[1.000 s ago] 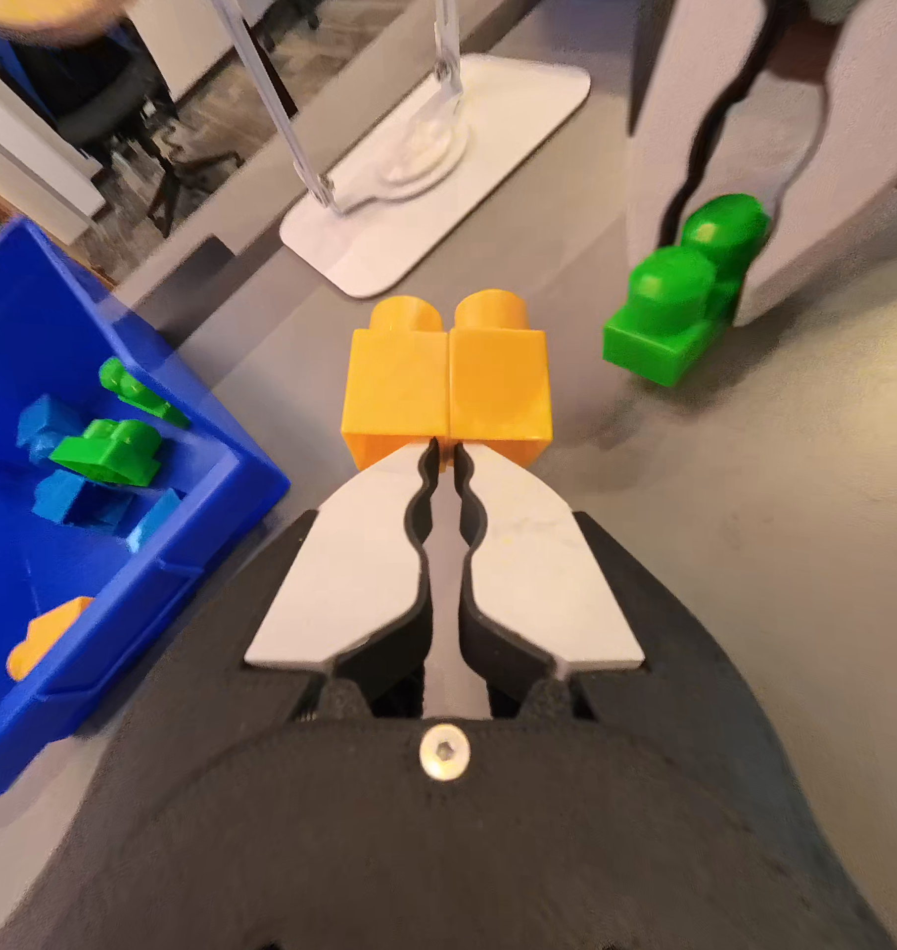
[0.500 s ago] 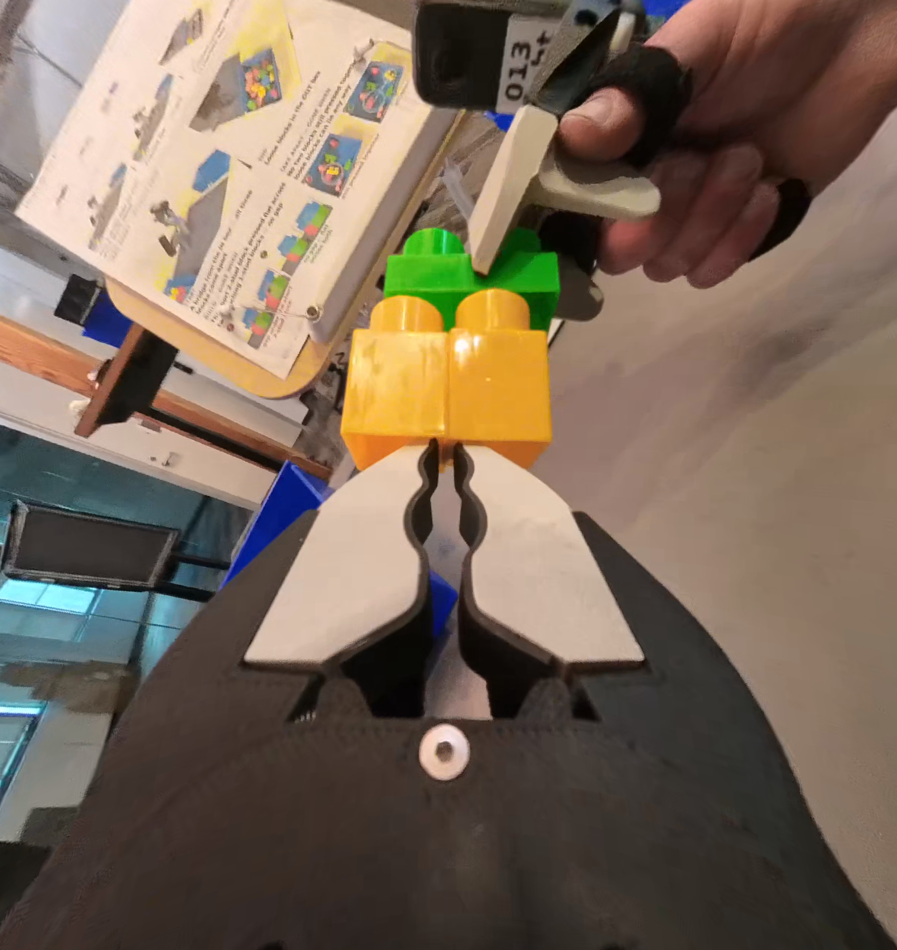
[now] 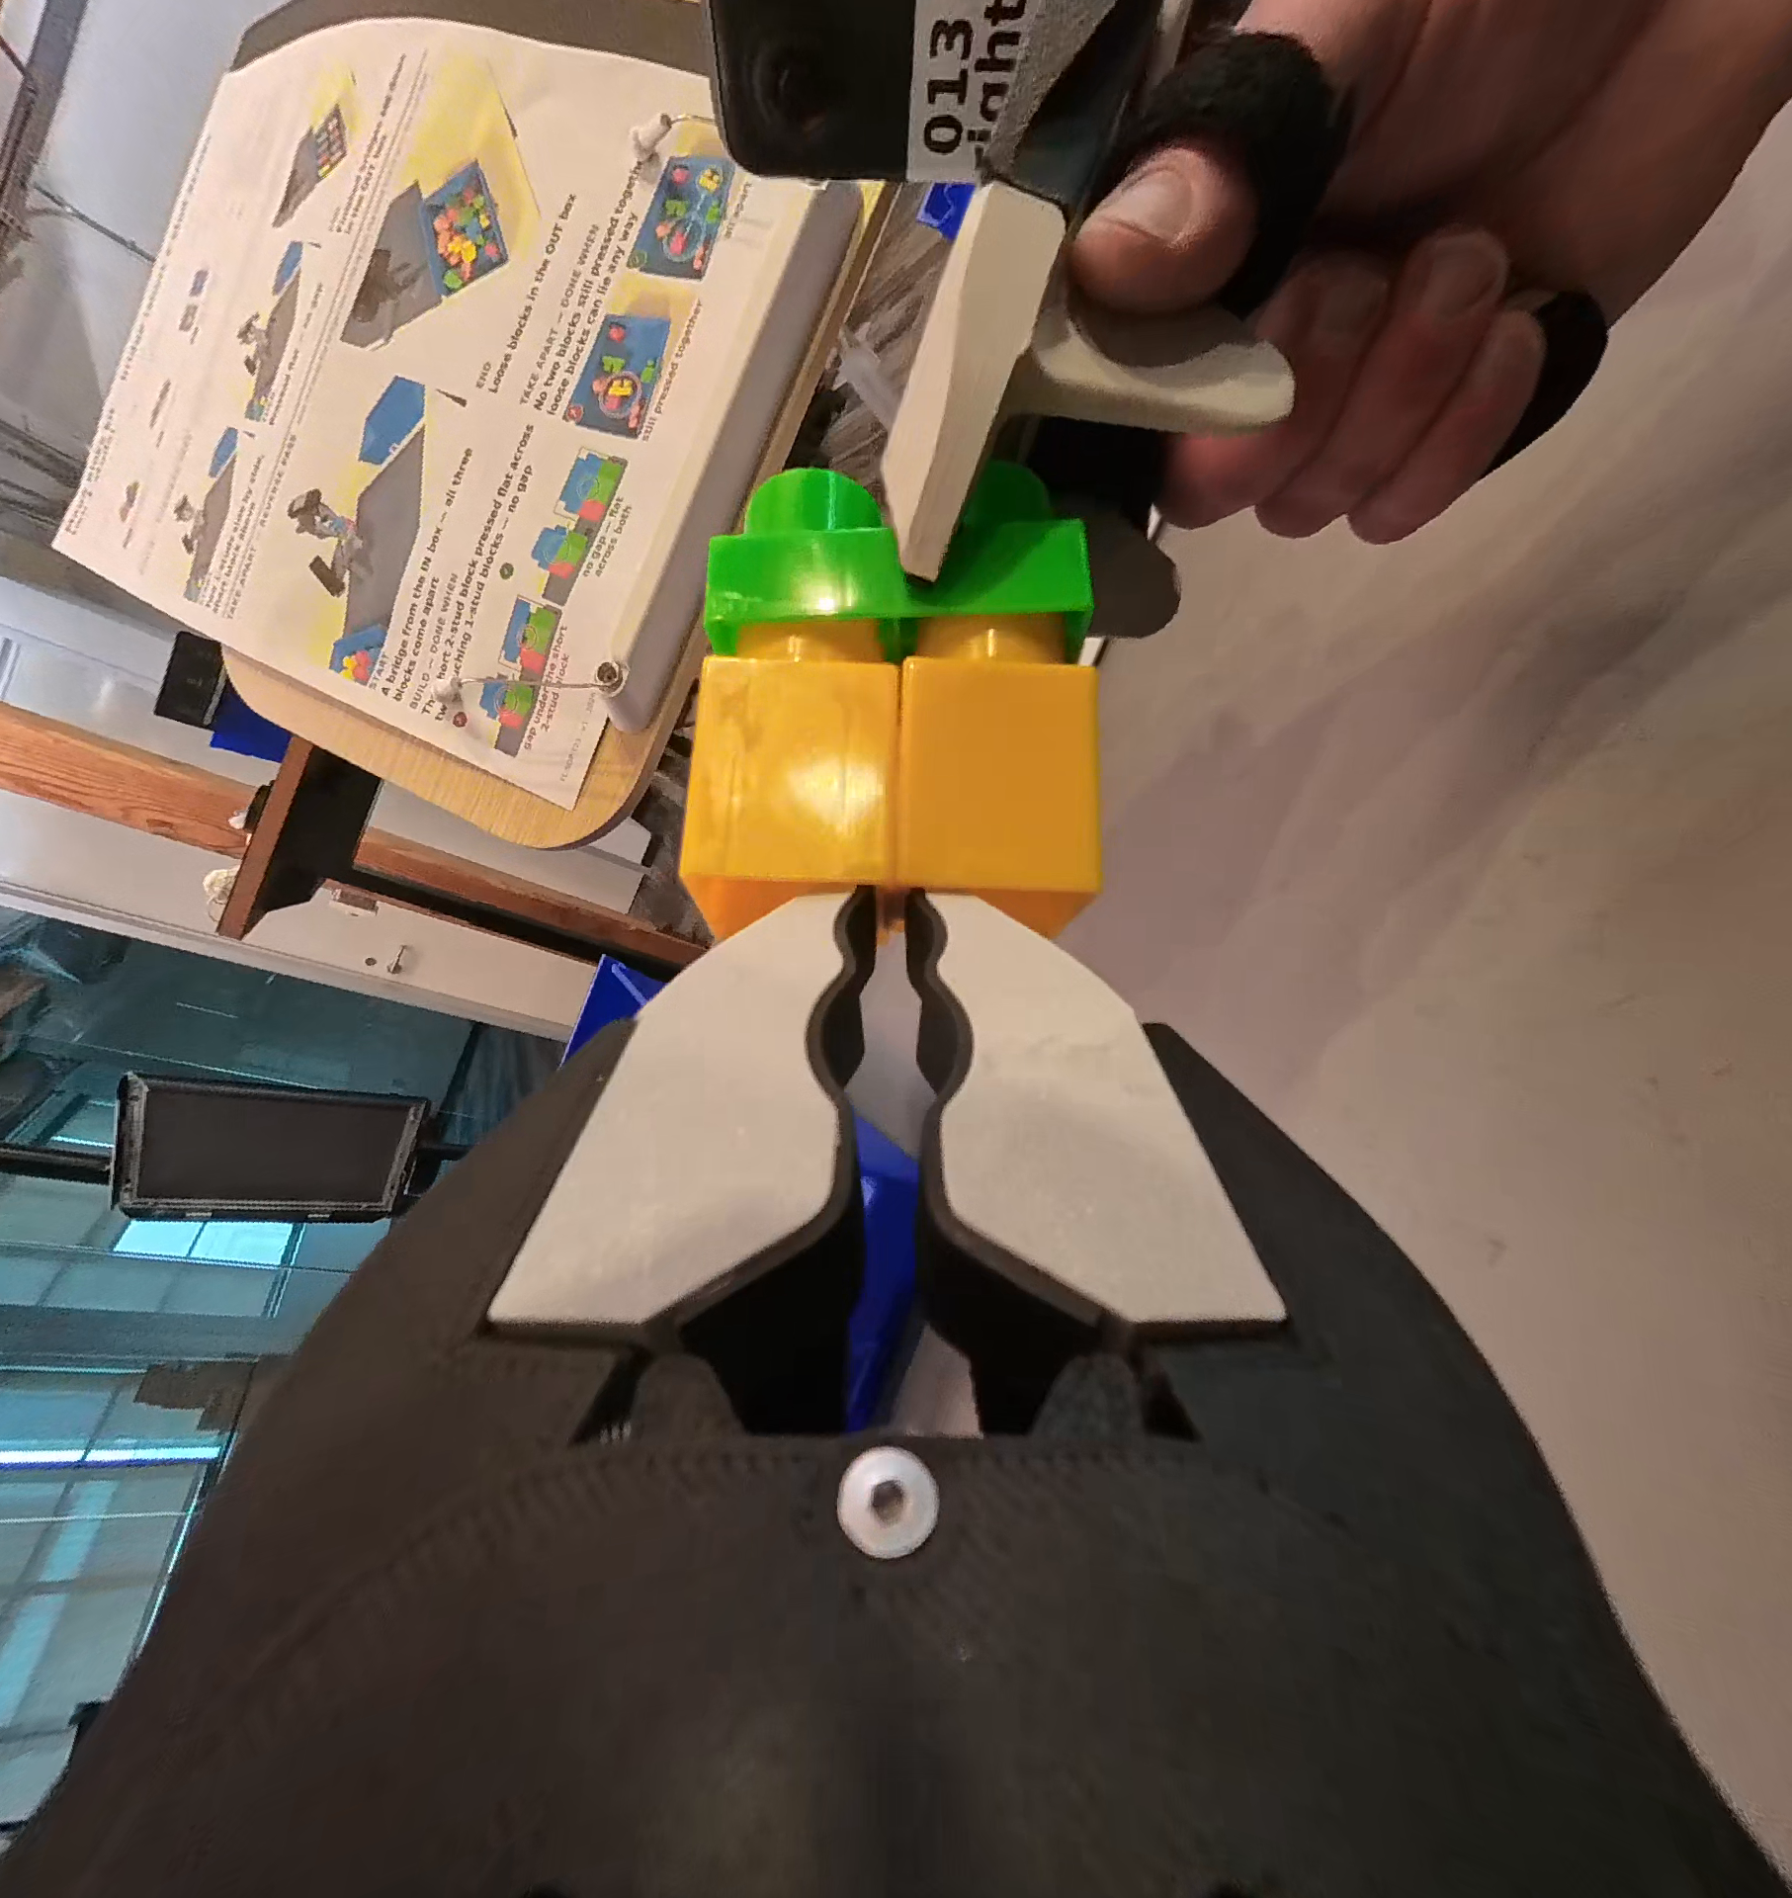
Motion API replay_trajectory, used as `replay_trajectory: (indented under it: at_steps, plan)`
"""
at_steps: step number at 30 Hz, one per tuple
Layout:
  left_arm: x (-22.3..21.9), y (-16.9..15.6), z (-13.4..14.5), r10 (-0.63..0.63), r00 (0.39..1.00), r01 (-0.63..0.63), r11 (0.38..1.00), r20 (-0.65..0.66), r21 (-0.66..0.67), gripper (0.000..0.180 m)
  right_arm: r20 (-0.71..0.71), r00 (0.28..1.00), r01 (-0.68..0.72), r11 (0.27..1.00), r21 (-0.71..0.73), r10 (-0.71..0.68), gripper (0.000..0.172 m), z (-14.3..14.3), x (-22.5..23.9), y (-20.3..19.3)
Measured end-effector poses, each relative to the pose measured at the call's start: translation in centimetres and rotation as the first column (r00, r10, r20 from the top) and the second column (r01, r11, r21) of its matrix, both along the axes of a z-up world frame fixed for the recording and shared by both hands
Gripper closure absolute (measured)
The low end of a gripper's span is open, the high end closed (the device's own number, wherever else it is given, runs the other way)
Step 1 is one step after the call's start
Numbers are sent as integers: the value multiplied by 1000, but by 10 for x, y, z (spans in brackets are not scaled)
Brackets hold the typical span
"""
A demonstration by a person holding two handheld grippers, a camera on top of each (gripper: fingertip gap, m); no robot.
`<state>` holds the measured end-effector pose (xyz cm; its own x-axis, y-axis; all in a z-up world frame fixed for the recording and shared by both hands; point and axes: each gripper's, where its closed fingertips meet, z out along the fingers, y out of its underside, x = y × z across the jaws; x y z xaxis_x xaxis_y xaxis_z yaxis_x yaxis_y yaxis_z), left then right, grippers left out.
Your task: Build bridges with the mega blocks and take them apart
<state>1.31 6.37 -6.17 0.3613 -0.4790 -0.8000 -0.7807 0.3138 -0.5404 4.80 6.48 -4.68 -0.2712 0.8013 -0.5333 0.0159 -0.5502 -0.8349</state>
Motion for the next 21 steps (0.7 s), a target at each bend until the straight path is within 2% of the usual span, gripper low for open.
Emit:
replay_trajectory:
  at_steps: [5,21]
  plan:
    - [1,0,2,3,1000,-3,1000,-6,4,176,26,1000,11,998,60,-13,137,-2,-2,-3]
    - [3,-2,-3,-1,995,2,1000,-99,12,176,137,990,-49,992,113,33,137,-16,-3,-9]
